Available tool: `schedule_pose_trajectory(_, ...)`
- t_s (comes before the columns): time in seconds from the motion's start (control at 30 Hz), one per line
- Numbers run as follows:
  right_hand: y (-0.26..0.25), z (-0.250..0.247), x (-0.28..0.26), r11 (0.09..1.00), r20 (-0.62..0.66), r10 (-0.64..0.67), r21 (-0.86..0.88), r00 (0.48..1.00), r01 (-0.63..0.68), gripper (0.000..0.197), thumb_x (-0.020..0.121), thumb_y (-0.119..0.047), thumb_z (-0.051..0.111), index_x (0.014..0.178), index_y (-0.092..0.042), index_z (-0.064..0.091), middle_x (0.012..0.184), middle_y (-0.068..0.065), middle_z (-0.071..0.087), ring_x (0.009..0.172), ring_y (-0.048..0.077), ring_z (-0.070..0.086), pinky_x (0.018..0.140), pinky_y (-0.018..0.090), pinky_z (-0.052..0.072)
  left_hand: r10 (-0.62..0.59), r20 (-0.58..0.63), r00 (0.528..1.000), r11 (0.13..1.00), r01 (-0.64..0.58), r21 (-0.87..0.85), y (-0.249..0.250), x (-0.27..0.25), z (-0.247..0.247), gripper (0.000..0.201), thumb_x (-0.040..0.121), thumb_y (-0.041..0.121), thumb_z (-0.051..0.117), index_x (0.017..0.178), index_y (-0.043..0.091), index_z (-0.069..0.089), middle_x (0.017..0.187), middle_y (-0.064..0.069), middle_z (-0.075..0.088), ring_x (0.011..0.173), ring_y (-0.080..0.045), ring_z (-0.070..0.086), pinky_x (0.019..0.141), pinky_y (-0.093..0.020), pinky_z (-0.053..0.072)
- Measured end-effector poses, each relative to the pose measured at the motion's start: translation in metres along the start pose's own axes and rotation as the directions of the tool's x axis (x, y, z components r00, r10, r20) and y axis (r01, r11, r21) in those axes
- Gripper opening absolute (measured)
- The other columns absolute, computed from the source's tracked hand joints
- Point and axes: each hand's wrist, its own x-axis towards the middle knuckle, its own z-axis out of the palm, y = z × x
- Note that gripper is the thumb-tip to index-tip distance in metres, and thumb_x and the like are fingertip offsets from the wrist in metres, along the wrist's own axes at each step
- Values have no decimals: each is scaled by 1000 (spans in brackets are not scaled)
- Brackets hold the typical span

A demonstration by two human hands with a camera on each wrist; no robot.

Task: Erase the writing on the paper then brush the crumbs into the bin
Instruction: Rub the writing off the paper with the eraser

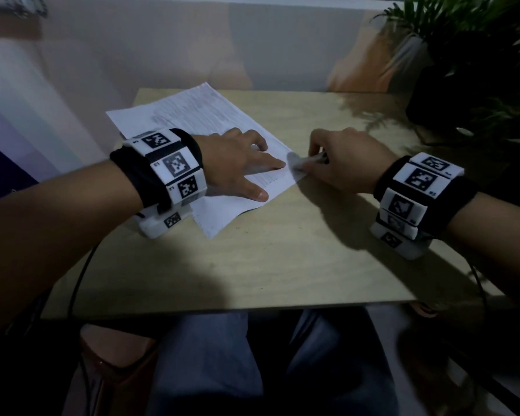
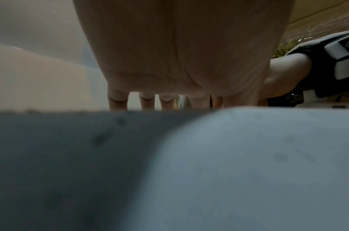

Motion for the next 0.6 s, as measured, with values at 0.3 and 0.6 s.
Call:
schedule_pose_trajectory(0.3,1,2,-4,999,-11,23,-48,1000,-23,35,91,-58,54,99,-24,55,94,8,67,85,35,60,71,40,48,17,-11,1000,1000,-17,-18,0,3,2,82,87,72,54,157,43,22,162,2,22,145,-29,26,113,-56,34)
schedule_pose_trajectory(0.6,-11,-2,-8,967,19,-194,172,981,188,26,97,-42,57,114,-23,57,95,-2,65,78,22,54,68,34,39,-83,-99,992,996,84,12,-5,-1,3,112,54,103,35,143,36,35,140,1,38,127,-26,41,104,-50,42)
